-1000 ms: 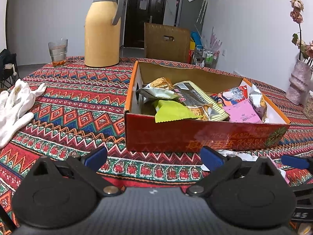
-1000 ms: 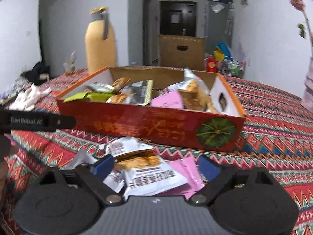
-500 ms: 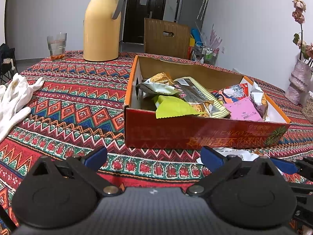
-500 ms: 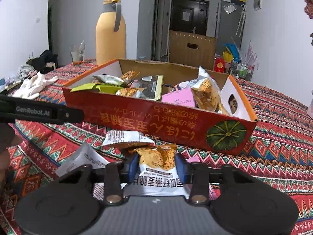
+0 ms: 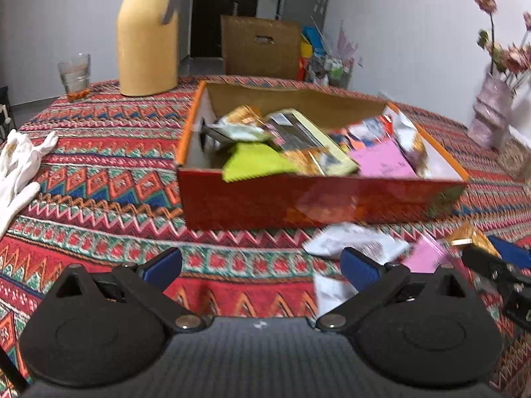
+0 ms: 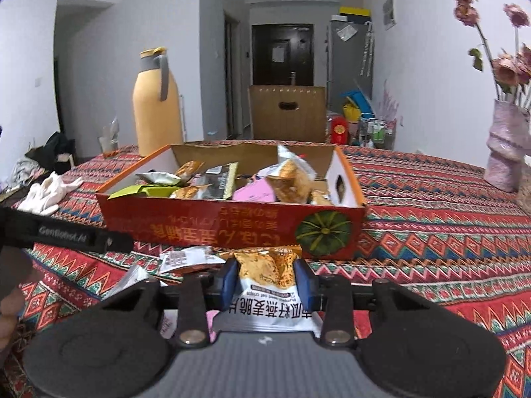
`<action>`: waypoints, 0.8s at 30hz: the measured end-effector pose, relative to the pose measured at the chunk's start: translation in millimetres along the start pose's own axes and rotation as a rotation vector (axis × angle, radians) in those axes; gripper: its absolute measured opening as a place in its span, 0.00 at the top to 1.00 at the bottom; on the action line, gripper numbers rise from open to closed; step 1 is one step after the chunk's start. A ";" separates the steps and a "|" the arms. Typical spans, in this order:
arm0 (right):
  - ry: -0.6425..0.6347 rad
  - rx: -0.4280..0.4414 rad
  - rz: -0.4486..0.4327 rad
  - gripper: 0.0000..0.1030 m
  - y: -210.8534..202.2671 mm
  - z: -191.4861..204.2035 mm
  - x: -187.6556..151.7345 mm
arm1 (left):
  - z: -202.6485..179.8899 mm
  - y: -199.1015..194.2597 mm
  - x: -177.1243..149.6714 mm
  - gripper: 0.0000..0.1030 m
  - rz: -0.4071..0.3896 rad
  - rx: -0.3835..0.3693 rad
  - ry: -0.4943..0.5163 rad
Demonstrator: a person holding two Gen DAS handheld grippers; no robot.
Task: Organize snacks
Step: 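Grasp a white cookie packet with the left gripper while the right gripper holds its packet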
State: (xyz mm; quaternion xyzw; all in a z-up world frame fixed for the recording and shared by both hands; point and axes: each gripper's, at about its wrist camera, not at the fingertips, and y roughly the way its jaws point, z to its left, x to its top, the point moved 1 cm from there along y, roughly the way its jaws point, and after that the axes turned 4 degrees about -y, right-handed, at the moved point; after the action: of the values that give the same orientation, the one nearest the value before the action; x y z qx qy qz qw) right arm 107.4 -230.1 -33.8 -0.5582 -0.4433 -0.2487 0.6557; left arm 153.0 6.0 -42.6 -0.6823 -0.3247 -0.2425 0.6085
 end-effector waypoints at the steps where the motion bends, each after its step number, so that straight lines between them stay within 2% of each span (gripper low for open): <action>1: 0.009 -0.003 -0.003 0.65 -1.6 -2.6 -1.4 | -3.8 -0.6 -1.8 0.00 0.010 -0.007 0.007; 12: 0.089 -0.011 -0.040 0.64 -16.7 -23.1 -19.7 | -50.3 4.6 -24.5 0.00 0.096 -0.007 0.122; 24: 0.144 -0.003 -0.049 0.64 -19.6 -38.1 -35.4 | -73.2 14.0 -38.1 0.00 0.134 0.015 0.164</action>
State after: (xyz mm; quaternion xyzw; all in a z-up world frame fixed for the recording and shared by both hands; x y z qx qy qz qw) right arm 85.8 -277.3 -53.6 -0.5289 -0.4080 -0.3050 0.6788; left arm 142.5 -72.7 -69.3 -0.6758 -0.2293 -0.2540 0.6528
